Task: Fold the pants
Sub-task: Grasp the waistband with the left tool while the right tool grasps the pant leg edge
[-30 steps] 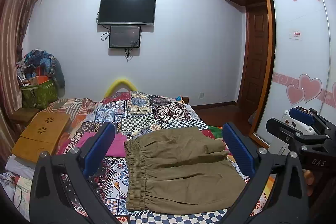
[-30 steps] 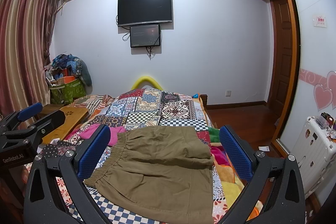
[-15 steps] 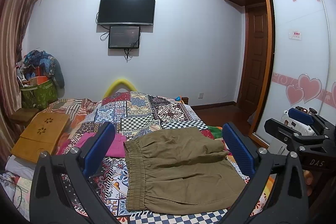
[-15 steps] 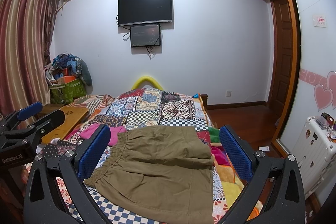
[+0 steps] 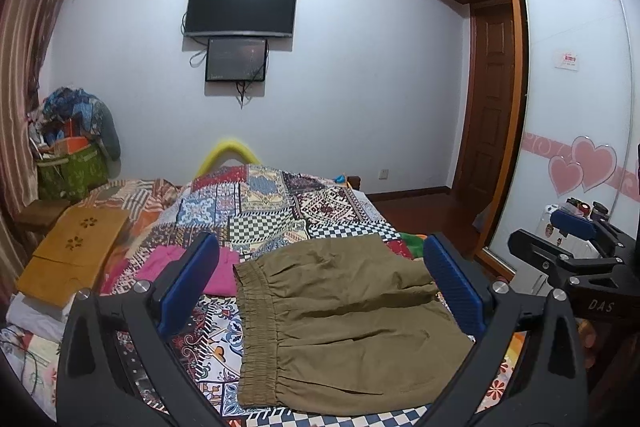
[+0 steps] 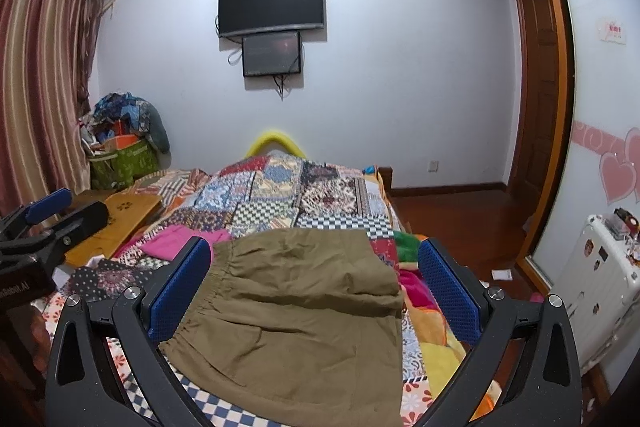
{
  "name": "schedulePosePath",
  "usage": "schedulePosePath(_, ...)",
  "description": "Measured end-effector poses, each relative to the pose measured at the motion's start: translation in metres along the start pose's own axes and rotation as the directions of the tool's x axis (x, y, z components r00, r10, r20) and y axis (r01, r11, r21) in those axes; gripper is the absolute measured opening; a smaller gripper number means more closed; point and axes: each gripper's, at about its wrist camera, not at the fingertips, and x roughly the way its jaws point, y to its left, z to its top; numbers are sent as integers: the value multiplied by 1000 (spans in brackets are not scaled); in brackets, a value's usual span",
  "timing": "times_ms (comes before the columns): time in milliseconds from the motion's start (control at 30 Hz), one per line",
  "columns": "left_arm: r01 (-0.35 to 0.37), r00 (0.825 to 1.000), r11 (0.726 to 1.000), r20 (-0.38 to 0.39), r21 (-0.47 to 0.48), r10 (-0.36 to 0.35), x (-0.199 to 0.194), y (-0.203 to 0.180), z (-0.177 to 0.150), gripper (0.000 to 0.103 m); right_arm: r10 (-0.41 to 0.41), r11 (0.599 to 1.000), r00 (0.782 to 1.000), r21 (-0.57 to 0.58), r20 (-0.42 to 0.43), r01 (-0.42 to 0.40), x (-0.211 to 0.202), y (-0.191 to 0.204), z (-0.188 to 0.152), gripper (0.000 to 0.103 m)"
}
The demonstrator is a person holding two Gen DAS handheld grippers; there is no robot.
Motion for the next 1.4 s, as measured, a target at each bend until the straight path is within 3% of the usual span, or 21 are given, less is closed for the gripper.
schedulePosePath(233,-54,992,999,-111,-4,53,57,25,-21,103,-62,998,993,6,-104,63,37,-27,-19,103)
schedulePosePath(500,-89,962,996,-259,7,88,134,61,-54,103,-143,990,956,-36,-257,138,92,-62,-42,103)
schedulePosePath(567,-89,952,996,-295,-5,83,152,70,-62,97,-139,990,946,-27,-293,137,106,-71,-46,103)
schedulePosePath(733,-99,911,995,-404,-27,80,203,95,-79,82,-124,991,922,7,-366,136,141,-94,-53,102)
schedulePosePath(833,-119,871,992,-483,-36,86,233,108,-91,69,-122,988,901,37,-417,151,159,-107,-60,102)
schedulePosePath(933,-114,832,990,-553,-88,47,264,123,-105,59,-110,986,892,65,-439,154,172,-117,-65,101)
schedulePosePath(1033,-100,802,988,-597,-114,12,284,126,-115,55,-82,988,885,83,-459,134,185,-122,-69,100)
schedulePosePath(1133,-60,787,987,-615,-146,-43,295,123,-119,55,-45,990,882,95,-470,101,200,-125,-68,91)
schedulePosePath(1267,-24,770,994,-636,-107,-50,305,111,-124,55,45,989,872,142,-487,28,220,-132,-70,78)
schedulePosePath(1400,-50,749,993,-662,-107,-34,317,113,-135,54,85,987,848,160,-523,0,239,-134,-74,60)
